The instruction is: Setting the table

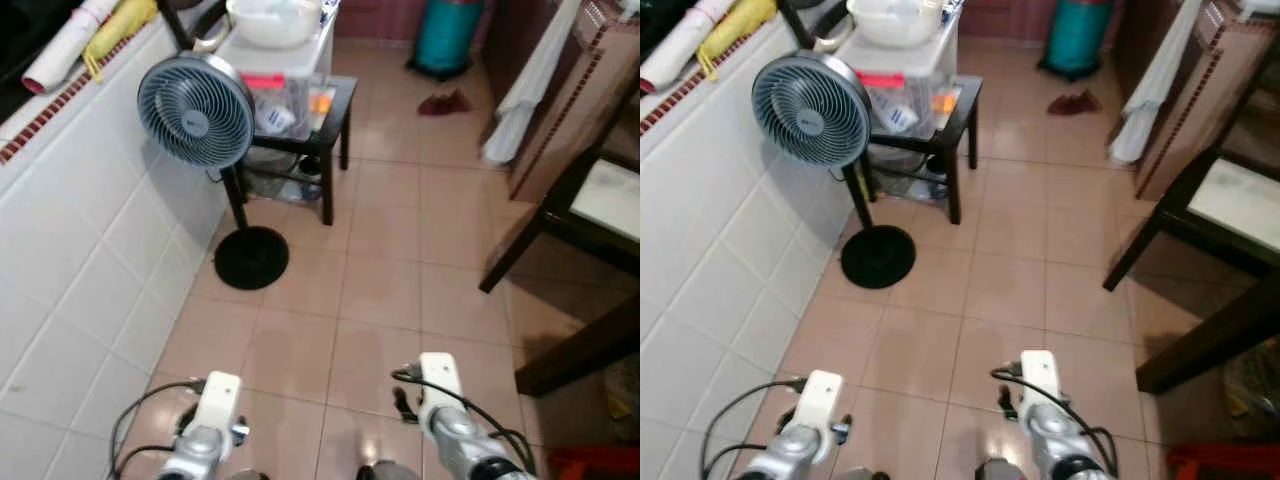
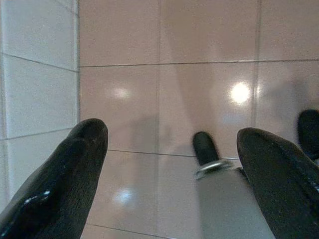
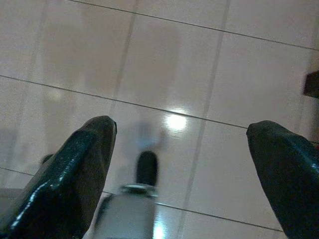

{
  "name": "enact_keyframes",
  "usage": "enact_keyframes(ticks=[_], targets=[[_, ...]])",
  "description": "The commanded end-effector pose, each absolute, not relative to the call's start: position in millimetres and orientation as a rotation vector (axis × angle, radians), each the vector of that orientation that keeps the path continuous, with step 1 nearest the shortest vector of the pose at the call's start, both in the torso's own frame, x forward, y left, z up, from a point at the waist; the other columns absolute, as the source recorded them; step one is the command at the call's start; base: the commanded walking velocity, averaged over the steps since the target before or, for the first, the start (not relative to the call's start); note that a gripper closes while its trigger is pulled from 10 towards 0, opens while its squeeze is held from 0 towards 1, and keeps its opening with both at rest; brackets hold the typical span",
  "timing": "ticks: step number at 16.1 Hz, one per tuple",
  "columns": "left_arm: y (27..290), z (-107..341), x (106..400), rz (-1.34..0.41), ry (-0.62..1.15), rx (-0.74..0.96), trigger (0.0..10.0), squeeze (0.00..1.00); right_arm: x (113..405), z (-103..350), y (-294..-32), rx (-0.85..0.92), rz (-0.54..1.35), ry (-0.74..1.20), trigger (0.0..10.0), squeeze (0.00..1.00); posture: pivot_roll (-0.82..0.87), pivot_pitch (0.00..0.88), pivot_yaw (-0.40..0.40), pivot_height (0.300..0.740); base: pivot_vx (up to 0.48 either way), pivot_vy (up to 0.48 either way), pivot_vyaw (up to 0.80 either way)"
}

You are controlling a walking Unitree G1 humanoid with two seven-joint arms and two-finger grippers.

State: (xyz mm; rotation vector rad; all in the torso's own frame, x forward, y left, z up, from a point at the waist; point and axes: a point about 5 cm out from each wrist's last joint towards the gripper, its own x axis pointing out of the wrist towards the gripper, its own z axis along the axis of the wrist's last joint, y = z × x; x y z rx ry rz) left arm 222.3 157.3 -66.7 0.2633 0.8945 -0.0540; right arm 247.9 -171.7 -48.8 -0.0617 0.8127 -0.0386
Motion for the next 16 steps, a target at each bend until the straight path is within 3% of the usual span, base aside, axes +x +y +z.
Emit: enact_keyframes(ticks=[1,13,16], targets=[[158.6,-69.8,217.3,-0.055,0.918,0.270,10.0,0.00,246.0,-50.1,-172.1,-0.055,-0.048,0.820,10.0,0.00,-0.12,0.158,0.019,0.740,0.000,0.000,0.00],[158.8,-69.0,218.4,-0.045,0.908,0.259,10.0,0.00,247.7,-48.8,-172.7,-0.061,-0.051,0.811,10.0,0.00,-0.12,0.152,0.019,0.740,0.000,0.000,0.00],[159.0,-53.9,241.2,0.008,0.816,0.220,10.0,0.00,260.5,-39.4,-172.9,-0.035,-0.059,0.771,10.0,0.00,-0.11,0.130,0.015,0.740,0.000,0.000,0.00]])
